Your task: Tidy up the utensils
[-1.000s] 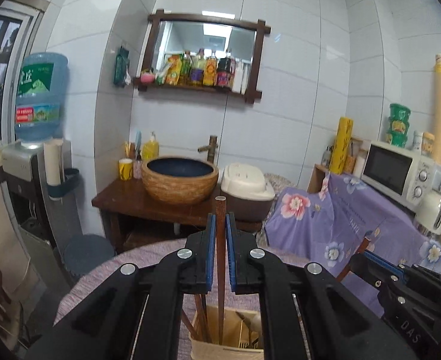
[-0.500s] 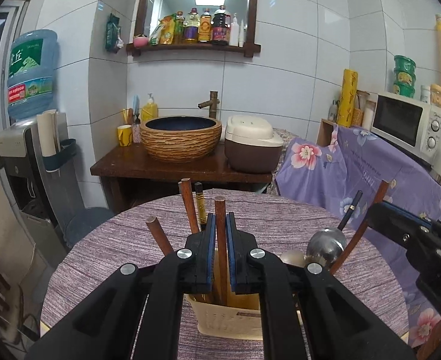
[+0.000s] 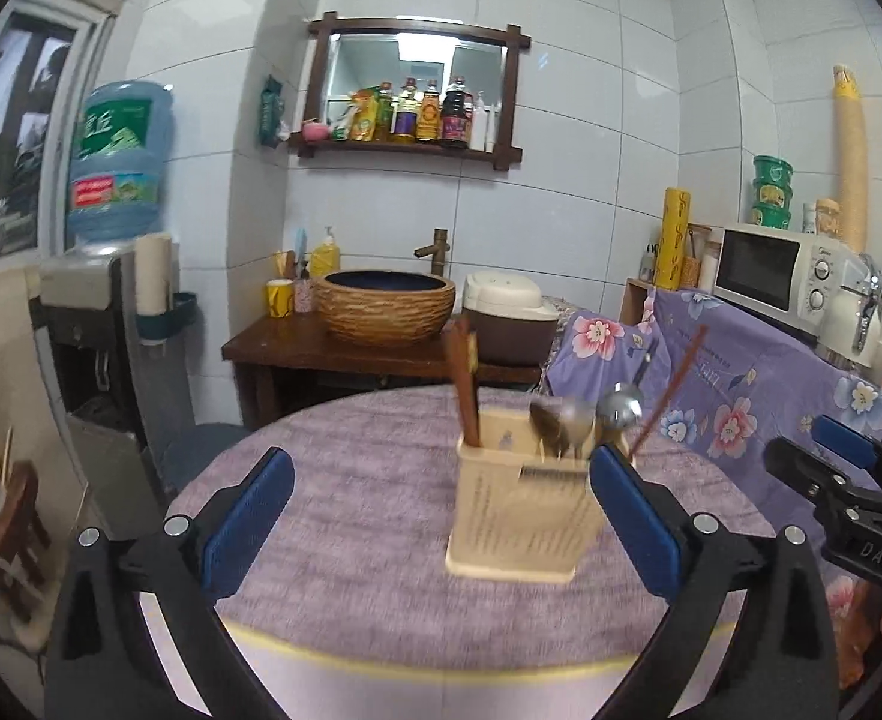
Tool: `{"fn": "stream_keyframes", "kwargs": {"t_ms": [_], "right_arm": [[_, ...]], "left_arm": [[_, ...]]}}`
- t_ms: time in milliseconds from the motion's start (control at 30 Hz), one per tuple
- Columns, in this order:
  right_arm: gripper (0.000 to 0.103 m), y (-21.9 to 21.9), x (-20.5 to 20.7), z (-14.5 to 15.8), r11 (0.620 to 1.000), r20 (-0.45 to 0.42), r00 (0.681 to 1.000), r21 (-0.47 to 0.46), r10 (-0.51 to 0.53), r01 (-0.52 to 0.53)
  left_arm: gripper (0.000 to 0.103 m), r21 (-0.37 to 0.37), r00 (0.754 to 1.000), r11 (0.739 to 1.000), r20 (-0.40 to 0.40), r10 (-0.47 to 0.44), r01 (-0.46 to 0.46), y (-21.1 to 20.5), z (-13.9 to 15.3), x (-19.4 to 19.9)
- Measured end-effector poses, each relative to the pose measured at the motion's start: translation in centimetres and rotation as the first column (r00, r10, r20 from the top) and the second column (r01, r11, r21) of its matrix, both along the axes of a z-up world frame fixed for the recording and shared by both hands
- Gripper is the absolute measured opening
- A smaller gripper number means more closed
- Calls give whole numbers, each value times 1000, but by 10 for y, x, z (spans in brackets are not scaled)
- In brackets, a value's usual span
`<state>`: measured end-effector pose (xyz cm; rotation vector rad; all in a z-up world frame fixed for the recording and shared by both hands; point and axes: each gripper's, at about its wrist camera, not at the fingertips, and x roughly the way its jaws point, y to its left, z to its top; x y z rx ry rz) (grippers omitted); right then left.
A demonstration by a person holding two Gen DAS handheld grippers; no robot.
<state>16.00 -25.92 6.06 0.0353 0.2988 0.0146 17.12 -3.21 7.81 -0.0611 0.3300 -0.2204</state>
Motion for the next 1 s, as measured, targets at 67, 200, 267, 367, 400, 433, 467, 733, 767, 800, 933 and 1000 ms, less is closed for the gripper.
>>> {"fn": "stream_keyframes", "kwargs": {"t_ms": [67, 200, 267, 367, 400, 433, 467, 733, 767, 800, 933, 1000], "right_arm": [[88, 2, -28, -17, 1000, 17, 1000, 0, -3, 3], [95, 13, -85, -58, 1000, 32, 999, 9, -13, 13], [95, 20, -108, -77, 1000, 11, 1000, 1, -13, 13], [95, 27, -137, -94, 1000, 7, 1000, -4, -10, 10], [95, 27, -147, -97, 1000, 10, 1000, -1, -12, 12], [95, 28, -153, -99, 1000, 15, 1000, 3, -14, 14], [96, 29, -161, -100, 1000, 24, 1000, 8, -12, 12], [97, 45, -190, -94, 999, 82, 996, -50, 21, -16], [97, 45, -190, -92, 998, 85, 996, -55, 22, -17], [97, 46, -191, -92, 998, 87, 996, -60, 22, -17], [97, 45, -191, -91, 998, 85, 996, -62, 27, -21], [97, 44, -191, -91, 998, 85, 996, -64, 27, -21]], "left_arm": [[98, -29, 999, 999, -14, 36, -36, 17, -19, -26], [98, -84, 998, 995, -37, 51, -54, 30, -53, -72], [98, -78, 997, 994, -25, 69, -71, 30, -66, -94], [98, -59, 996, 994, 9, 91, -91, 30, -76, -125], [98, -53, 995, 994, 18, 93, -92, 31, -78, -133], [98, -49, 995, 995, 22, 94, -93, 31, -79, -140], [98, -51, 995, 994, 22, 95, -93, 33, -79, -144], [98, -64, 995, 993, 3, 99, -98, 40, -81, -164], [98, -54, 995, 993, 6, 104, -104, 40, -80, -163], [98, -50, 994, 993, 12, 110, -109, 40, -80, -165], [98, -58, 993, 992, 32, 117, -115, 43, -81, -172], [98, -57, 992, 991, 40, 120, -117, 43, -80, -173]]}}
